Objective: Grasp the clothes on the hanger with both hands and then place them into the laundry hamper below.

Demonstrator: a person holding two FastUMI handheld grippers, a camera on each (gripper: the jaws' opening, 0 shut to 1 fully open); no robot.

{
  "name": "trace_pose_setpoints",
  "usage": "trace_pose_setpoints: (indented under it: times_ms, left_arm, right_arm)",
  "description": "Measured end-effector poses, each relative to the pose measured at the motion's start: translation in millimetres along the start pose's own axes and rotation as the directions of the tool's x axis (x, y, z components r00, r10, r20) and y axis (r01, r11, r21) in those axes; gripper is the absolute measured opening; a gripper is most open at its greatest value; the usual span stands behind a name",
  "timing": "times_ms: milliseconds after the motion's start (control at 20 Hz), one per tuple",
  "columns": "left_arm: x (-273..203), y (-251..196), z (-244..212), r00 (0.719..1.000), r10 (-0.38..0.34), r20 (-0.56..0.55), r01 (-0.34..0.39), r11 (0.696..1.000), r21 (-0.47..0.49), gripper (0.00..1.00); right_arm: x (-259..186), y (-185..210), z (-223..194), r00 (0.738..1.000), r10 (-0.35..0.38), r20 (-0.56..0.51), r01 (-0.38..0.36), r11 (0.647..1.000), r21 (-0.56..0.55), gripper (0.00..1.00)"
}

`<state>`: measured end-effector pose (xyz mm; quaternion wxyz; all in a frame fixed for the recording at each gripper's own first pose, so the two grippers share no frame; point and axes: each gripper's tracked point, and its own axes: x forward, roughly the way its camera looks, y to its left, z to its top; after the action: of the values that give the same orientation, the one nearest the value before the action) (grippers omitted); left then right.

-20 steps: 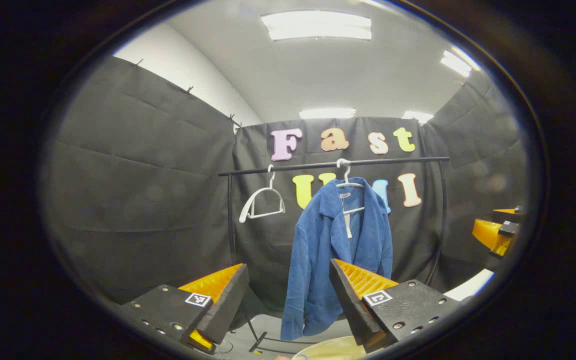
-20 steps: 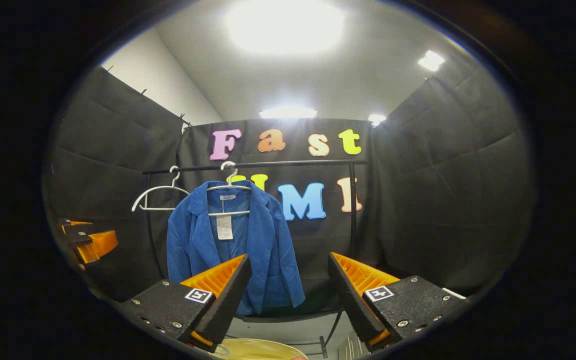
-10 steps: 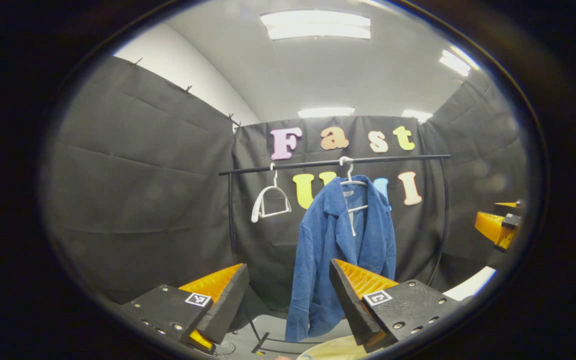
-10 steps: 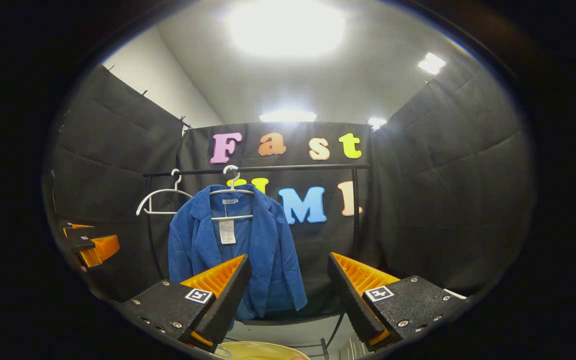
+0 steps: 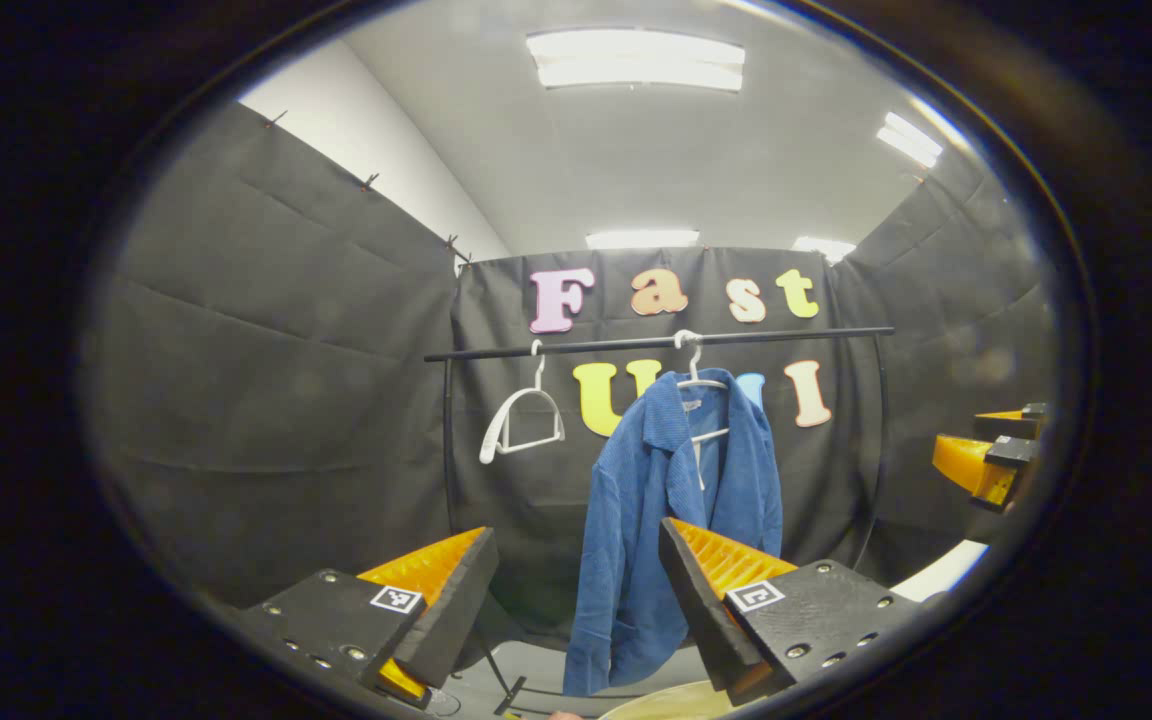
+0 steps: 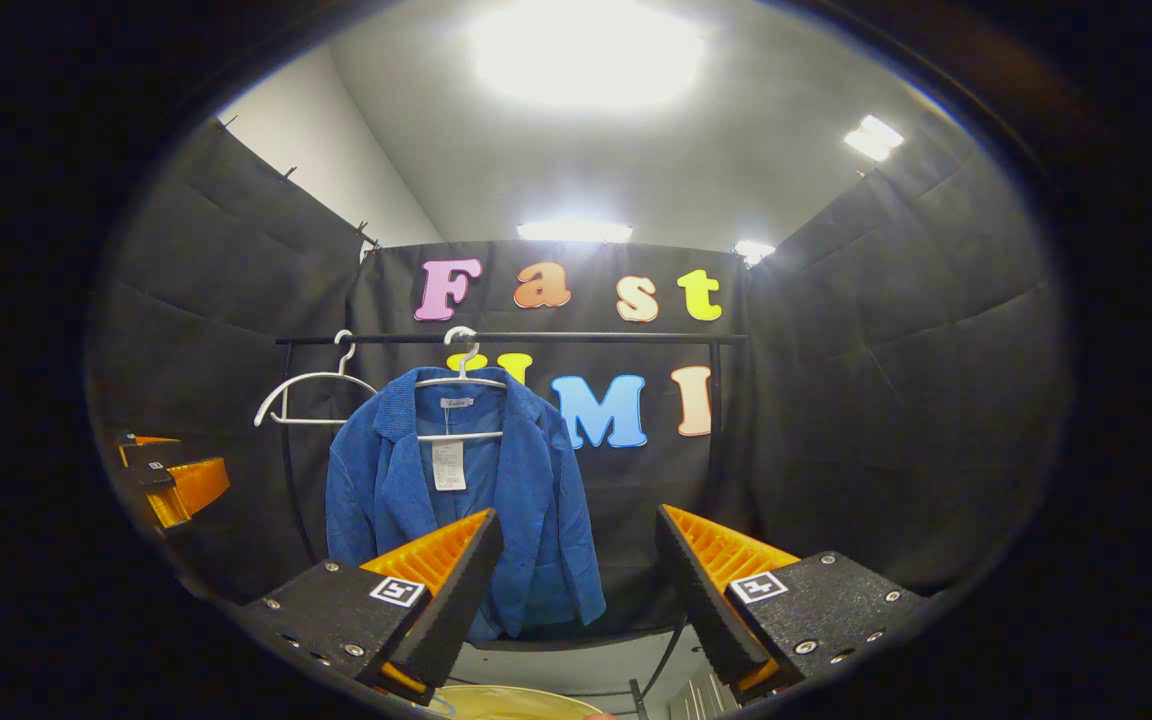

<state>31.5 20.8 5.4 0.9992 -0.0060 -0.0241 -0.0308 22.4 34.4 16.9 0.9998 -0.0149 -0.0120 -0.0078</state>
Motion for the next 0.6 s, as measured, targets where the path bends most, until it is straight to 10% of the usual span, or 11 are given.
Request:
trace_pose_setpoints:
  times_ms: [600]
  left_arm:
    - [76,-67,16,1.0,-0.013,0.027,0.014,1.0,-0.016,0.93]
  right_arm:
    - [126,2,20,0.993,0.114,0.03,-0.116,0.991,0.067,0.95]
